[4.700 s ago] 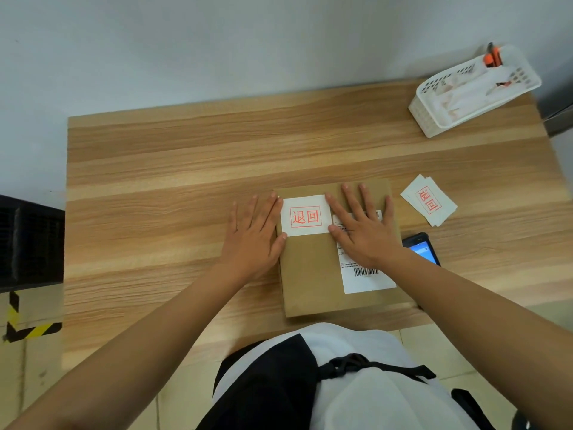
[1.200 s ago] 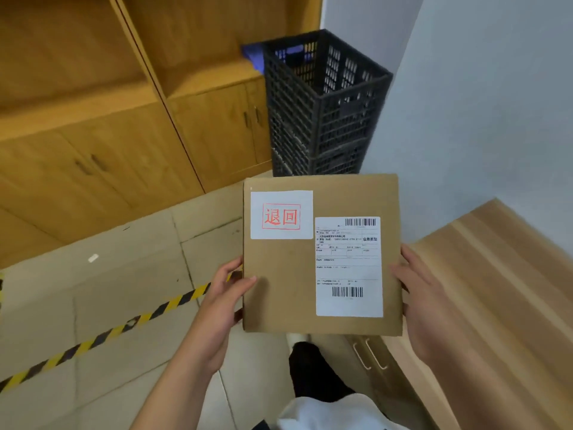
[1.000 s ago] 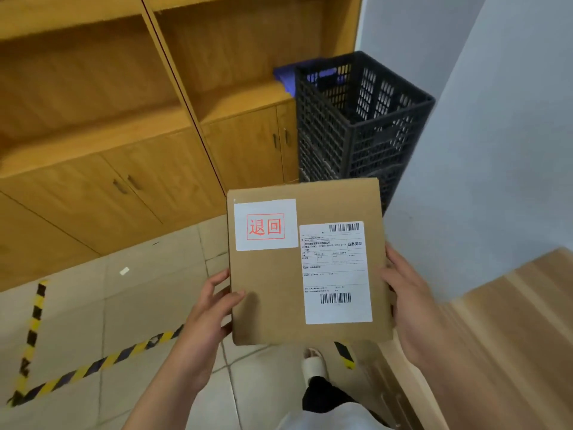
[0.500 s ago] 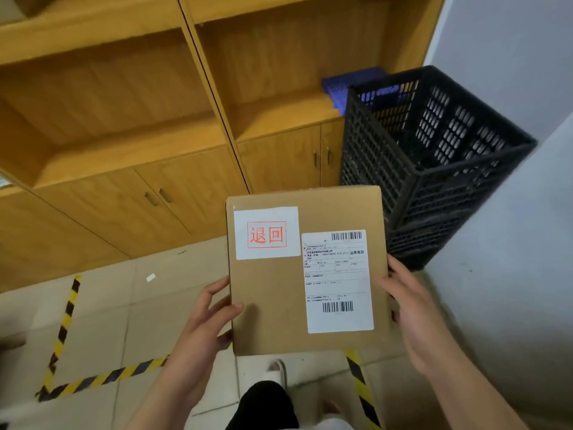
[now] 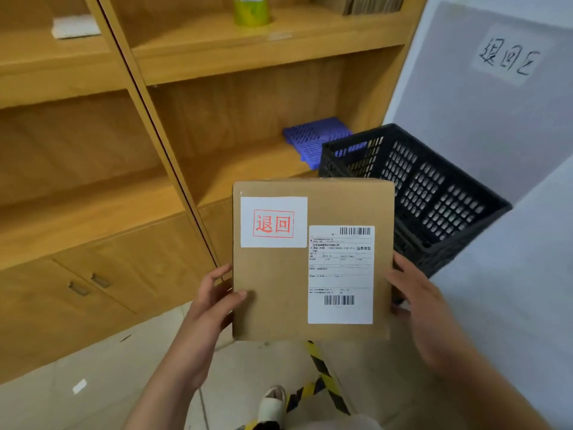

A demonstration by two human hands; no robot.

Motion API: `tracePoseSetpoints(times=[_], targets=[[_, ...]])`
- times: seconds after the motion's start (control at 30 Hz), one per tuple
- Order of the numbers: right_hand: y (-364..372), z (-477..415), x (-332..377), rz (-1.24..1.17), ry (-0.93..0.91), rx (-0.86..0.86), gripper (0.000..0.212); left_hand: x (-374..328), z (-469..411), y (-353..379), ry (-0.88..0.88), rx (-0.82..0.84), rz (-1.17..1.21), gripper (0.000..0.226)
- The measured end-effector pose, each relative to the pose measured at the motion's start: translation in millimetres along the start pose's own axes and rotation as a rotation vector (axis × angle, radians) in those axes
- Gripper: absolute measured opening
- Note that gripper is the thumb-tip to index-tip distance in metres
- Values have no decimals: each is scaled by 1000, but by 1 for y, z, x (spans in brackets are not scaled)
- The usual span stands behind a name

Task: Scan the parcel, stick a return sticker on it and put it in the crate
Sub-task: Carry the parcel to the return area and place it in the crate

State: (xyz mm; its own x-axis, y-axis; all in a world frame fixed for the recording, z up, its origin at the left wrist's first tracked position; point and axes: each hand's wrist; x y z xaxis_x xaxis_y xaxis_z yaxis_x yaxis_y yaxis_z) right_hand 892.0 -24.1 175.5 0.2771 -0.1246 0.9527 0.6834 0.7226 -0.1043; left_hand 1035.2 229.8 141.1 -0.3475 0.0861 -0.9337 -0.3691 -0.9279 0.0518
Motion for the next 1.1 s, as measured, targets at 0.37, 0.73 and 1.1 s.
tracePoseSetpoints(times=[0.37, 0.73, 1.1], targets=[[-1, -91, 19, -218, 28, -240, 36, -79, -165, 69, 67, 306, -132, 40], [-59, -231, 40, -392, -43, -392, 33, -155, -298, 217, 180, 470, -309, 48], [-94, -326, 6, -433, 96, -592, 52, -134, -421, 338, 44, 675, -466, 53]])
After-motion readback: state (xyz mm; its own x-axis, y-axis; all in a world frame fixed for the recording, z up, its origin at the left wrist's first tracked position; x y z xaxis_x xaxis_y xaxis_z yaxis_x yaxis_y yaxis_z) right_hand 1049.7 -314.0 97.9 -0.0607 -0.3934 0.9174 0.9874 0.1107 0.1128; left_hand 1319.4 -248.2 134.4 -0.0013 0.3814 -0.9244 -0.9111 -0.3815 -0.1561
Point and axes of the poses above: each hand's wrist, its own z-axis away from the middle knuckle, its own y-axis out of the palm, x = y × z, and after that the axes turned 4 degrees about -x, right-handed
